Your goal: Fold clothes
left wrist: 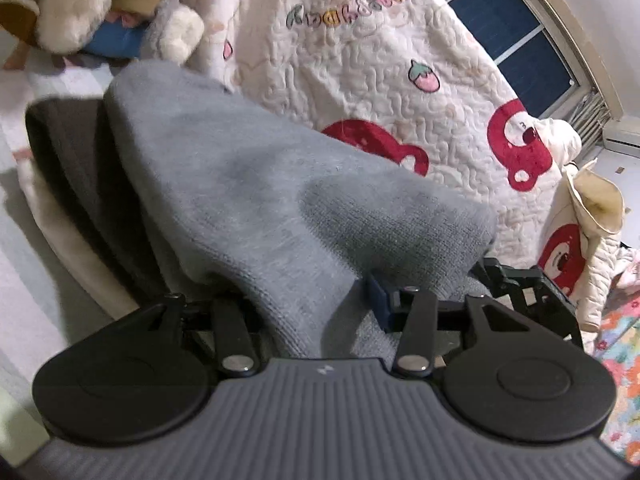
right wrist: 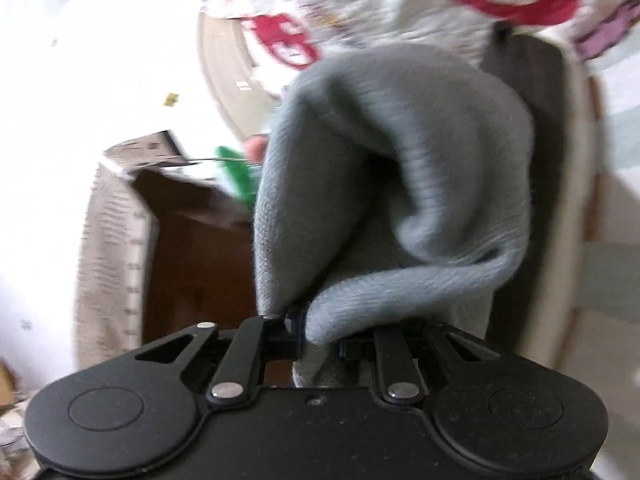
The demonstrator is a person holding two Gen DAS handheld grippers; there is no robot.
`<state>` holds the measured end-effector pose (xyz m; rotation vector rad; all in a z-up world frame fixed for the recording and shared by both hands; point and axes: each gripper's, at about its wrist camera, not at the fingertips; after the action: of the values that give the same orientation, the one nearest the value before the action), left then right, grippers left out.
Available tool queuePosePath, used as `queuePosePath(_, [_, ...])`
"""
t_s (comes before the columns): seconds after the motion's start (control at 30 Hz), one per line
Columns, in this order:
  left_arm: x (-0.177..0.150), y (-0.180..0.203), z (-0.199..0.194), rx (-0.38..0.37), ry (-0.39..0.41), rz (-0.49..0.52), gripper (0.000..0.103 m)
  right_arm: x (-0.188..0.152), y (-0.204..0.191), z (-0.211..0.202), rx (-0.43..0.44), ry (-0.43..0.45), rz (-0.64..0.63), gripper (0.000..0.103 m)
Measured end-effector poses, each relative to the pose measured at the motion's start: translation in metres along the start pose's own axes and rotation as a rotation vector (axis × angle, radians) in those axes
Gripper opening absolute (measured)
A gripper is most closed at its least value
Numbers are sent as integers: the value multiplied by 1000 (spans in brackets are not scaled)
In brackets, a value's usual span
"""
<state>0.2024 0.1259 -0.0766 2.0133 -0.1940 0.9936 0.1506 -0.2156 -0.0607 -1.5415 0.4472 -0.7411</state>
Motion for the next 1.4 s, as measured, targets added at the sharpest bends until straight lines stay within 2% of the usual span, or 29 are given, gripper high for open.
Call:
queuePosePath(0.1, [0, 0, 0, 21, -13, 9, 44, -9, 11, -9, -127, 43, -54, 23])
queuePosePath(0.2, [-1, -2, 3, 24, -41, 5, 44, -16, 33, -22, -211, 99, -23, 28])
queuePosePath(0.27, [-2, -2, 4, 30, -49, 11, 45, -20, 46, -26, -258, 116, -15, 36])
queuePosePath(0.3, [-2, -2, 5, 54, -50, 23, 45, -23, 48, -25, -291, 114, -38, 37])
queuePosePath(0.43, [-4, 0, 5, 150, -57, 74, 45, -42, 53, -26, -374, 134, -122, 60])
queuePosePath(0.5, [-4, 0, 5, 194, -59, 102, 45, -50, 59, -26, -400, 163, -147, 63])
queuePosePath(0.6, [-6, -2, 4, 196, -58, 98, 45, -53, 73, -28, -410, 210, -140, 68])
queuePosePath(0.67, [-7, -4, 5, 191, -57, 91, 44, -50, 86, -21, -384, 235, -121, 75])
queuePosePath(0.73, [-8, -6, 7, 180, -56, 80, 44, -46, 99, -14, -332, 255, -79, 75])
queuePosePath(0.77, [-9, -9, 8, 163, -54, 62, 44, -44, 106, -11, -286, 261, -41, 72])
queuePosePath(0.8, [-9, -11, 8, 147, -51, 44, 44, -41, 107, -10, -242, 263, -12, 63])
queuePosePath(0.83, [-9, -14, 9, 124, -51, 22, 44, -39, 107, -10, -197, 263, 16, 40])
queuePosePath(0.87, [-8, -16, 8, 91, -49, -6, 44, -38, 103, -13, -173, 260, 36, 32])
queuePosePath(0.93, [-5, -18, 3, 15, -38, -54, 44, -36, 92, -22, -135, 251, 84, 25])
queuePosePath(1.0, [-2, -14, -4, -39, -34, -57, 44, -33, 80, -32, -98, 242, 155, 22])
queuePosePath(1.07, [0, -3, -11, -58, -32, 0, 45, -28, 65, -34, -69, 213, 181, 20])
queuePosePath(1.13, [0, 8, -14, -49, -26, 62, 45, -21, 48, -29, -75, 163, 172, 19])
queuePosePath(1.2, [-1, 14, -17, -29, 7, 78, 45, -11, 32, -16, -70, 118, 170, 19])
queuePosePath(1.3, [7, 21, -30, -23, 120, 114, 45, -1, 8, 8, -13, 69, 202, 19])
queuePosePath(1.4, [16, 15, -53, -11, 263, 90, 46, 6, -16, 34, 58, 32, 240, 19])
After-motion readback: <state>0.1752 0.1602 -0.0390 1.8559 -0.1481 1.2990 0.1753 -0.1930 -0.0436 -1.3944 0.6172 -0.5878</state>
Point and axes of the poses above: each gripper's, at about its wrist camera, not at the fingertips, and z roughly the way its jaws point, y to its right, x to its top, and after that the axes turned 8 degrees about z, right-handed
